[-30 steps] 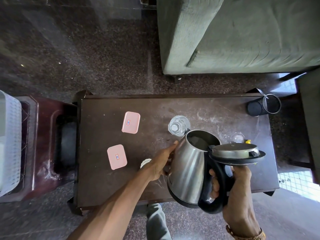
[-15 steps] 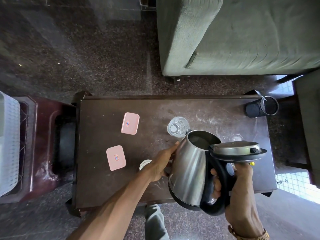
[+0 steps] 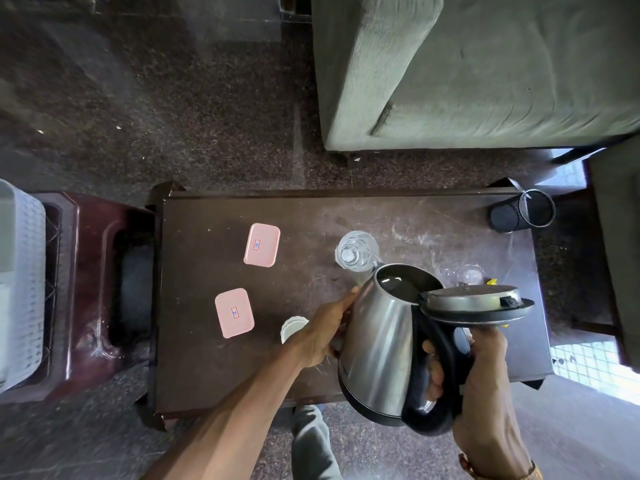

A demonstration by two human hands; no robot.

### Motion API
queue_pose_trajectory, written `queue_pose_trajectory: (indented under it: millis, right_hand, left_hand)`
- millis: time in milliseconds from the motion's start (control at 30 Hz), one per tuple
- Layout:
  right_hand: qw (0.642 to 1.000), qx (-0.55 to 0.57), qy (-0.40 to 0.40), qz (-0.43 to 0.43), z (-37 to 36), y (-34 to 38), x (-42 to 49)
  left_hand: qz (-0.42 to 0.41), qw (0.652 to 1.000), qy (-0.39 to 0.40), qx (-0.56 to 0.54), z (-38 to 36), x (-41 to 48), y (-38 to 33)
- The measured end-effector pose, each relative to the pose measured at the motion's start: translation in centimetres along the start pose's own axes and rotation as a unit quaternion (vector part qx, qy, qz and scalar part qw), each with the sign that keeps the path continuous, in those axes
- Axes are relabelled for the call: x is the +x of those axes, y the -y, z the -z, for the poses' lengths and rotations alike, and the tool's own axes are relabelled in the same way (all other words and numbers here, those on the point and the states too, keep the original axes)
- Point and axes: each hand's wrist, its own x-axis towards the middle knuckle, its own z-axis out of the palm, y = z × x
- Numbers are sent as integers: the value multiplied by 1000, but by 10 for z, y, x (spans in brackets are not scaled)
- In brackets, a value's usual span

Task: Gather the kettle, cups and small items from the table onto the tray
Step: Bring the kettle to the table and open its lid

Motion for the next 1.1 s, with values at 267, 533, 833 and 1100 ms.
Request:
queue_pose_trajectory:
  millis: [267, 533, 833, 1100]
  right_hand:
    - [1000, -7, -3, -6, 2, 0, -10]
    - [1000, -5, -9, -11, -1, 0, -12]
    - [1000, -4, -12, -17, -3, 0, -11]
    - [1000, -6, -9, -18, -3, 1, -14]
  left_hand:
    - [3, 1000, -1, 16, -1, -5, 4]
    - [11, 1000, -2, 19, -1, -3, 7]
    - [18, 1000, 5, 8, 2, -3, 10]
    - [22, 1000, 10, 9, 0, -2, 13]
